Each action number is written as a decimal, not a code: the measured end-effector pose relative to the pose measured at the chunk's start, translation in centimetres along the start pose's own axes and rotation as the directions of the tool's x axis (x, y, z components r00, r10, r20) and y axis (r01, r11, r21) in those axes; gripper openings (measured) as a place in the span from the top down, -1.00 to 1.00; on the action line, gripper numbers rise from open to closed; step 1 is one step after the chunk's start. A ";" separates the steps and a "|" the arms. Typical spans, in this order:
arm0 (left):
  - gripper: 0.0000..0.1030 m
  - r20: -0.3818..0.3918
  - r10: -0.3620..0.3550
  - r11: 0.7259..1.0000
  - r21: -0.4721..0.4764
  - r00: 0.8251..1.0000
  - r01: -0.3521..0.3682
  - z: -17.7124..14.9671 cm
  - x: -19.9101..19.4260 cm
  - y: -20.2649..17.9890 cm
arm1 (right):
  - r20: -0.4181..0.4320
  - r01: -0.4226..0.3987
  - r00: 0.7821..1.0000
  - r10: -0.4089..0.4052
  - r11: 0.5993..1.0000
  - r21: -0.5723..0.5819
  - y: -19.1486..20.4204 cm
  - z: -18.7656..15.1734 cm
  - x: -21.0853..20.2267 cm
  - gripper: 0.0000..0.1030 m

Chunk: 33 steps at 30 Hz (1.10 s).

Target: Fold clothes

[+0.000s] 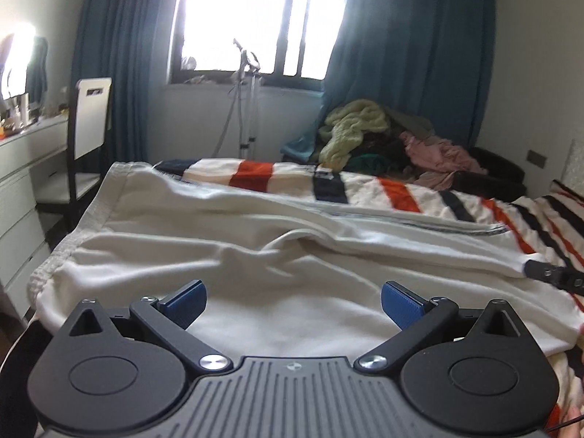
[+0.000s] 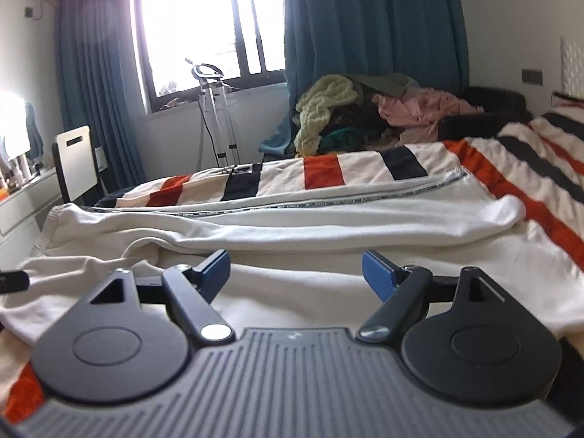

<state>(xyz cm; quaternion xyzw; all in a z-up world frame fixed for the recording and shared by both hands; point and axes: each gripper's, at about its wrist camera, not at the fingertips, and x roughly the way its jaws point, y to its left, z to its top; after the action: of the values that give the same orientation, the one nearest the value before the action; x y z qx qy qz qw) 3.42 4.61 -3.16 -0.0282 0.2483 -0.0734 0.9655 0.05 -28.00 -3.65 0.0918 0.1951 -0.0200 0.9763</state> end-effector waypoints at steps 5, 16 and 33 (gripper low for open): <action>-0.99 -0.043 0.028 1.000 -0.005 0.999 -0.028 -0.6 0.7 0.1 | -0.039 0.025 0.999 -0.024 0.999 0.029 -0.7 -0.2 0.2 -0.57; -0.99 -0.234 0.030 0.904 -0.408 0.972 -0.126 -2.1 2.9 7.3 | -0.224 0.159 0.970 -0.091 0.938 0.309 -6.4 -1.4 1.3 -0.57; -0.98 -0.328 0.026 0.630 -0.728 0.944 -0.270 -3.2 6.2 16.2 | -0.379 0.397 0.911 -0.165 0.605 0.690 -15.3 -5.3 1.2 -0.57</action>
<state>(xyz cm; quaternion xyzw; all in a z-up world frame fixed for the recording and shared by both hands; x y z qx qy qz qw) 9.26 19.63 -10.40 -0.4015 0.3942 0.1154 0.8186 -1.93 -42.01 -11.52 0.4582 0.3152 -0.2411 0.7954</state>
